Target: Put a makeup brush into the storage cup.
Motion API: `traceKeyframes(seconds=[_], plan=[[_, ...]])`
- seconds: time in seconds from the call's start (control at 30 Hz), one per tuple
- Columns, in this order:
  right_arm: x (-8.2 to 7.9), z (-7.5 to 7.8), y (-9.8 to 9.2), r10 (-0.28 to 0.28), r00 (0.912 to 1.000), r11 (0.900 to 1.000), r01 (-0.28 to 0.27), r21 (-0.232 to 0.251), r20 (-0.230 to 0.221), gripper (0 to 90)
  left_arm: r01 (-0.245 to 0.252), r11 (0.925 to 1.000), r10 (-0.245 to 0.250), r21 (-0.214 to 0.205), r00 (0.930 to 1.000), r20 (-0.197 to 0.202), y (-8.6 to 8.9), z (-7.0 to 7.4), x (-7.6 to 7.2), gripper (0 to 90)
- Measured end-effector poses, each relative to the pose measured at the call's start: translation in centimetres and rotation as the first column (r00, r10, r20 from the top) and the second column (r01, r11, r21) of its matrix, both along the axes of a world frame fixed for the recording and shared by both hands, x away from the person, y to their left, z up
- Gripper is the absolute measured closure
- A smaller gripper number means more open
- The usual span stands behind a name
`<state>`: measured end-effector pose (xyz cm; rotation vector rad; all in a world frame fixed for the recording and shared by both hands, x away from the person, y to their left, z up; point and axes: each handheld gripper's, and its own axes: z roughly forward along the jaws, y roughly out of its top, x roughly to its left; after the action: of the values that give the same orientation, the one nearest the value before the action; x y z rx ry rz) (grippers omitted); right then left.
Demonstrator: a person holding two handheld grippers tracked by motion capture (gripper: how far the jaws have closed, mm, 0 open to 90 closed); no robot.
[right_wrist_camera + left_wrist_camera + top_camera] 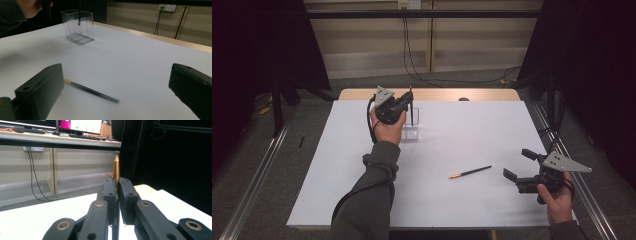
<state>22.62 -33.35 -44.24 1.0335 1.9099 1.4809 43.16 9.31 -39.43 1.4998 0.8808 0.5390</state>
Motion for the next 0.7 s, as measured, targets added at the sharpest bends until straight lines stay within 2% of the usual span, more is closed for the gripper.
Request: traceKeyframes(seconds=[0.17,0.23,0.37,0.7], plan=[[0.04,-0.02,-0.06,0.0,1.0,1.0,0.0,-0.004,0.003,0.0,0.004,0.9999,-0.004,0.01,1.0,0.004,0.02,-0.02,-0.01,84.5],[0.03,-0.02,-0.06,-0.001,1.0,1.0,0.001,-0.006,0.002,0.0,-0.003,1.0,0.003,-0.001,1.0,0.002,-0.07,-0.09,-0.06,84.5],[-0.01,0.03,-0.02,0.0,1.0,1.0,0.0,-0.001,0.0,0.0,-0.001,1.0,0.001,0.01,1.0,0.001,0.0,-0.19,-0.08,84.5],[0.01,0.03,-0.06,0.001,1.0,1.0,-0.001,0.0,0.006,0.0,-0.003,1.0,0.003,0.003,1.0,-0.005,-0.42,-0.44,-0.09,84.5]])
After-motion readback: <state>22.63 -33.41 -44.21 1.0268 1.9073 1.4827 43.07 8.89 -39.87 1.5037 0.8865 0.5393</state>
